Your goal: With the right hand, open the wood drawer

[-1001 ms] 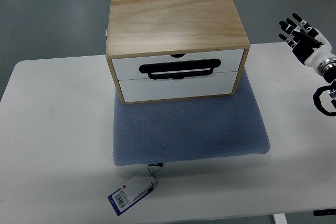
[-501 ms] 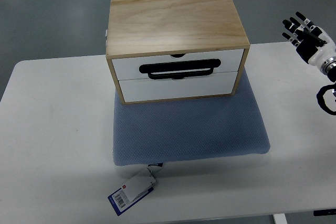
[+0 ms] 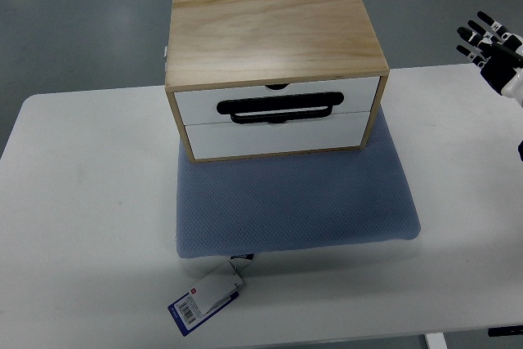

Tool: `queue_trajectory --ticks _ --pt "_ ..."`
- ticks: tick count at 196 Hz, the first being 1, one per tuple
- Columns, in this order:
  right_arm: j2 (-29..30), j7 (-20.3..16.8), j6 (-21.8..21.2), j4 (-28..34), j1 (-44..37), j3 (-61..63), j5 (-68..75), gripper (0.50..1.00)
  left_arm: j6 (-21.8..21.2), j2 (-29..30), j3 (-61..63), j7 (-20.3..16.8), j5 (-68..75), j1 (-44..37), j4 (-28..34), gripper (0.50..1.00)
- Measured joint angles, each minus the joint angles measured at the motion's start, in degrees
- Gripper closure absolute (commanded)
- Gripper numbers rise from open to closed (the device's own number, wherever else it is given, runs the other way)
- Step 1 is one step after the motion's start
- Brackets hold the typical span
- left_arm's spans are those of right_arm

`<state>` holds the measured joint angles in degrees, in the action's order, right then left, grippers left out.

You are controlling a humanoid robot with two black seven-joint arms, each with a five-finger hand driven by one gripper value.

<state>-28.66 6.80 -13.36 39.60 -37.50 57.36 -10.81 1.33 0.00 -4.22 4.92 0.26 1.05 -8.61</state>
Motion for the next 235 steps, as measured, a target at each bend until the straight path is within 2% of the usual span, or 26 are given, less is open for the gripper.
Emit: queue_trajectory --ticks 50,91,106,143,183,235 --pt "-8.4 2.3 -1.1 2.8 -5.2 -14.4 6.9 0.568 0.0 0.0 0.0 0.0 0.0 0.0 0.0 0.5" --pt "-16.3 4.3 -2.7 8.4 -14.2 -30.0 10.4 0.568 0.0 0.0 0.0 0.0 0.0 0.0 0.0 0.5" --pt "-18.0 5.0 -4.8 9.9 -18.4 -35.6 10.5 0.568 0.0 0.0 0.0 0.0 0.0 0.0 0.0 0.5" --pt "-20.8 5.5 -10.6 13.8 -29.7 -48.6 10.3 0.568 0.0 0.0 0.0 0.0 0.0 0.0 0.0 0.5" --pt "-23.7 5.4 -17.9 21.0 -42.4 -62.2 8.2 0.568 0.0 0.0 0.0 0.0 0.0 0.0 0.0 0.5" --pt "-24.3 5.0 -19.5 28.7 -51.8 -71.1 0.7 0.568 0.0 0.0 0.0 0.0 0.0 0.0 0.0 0.5"
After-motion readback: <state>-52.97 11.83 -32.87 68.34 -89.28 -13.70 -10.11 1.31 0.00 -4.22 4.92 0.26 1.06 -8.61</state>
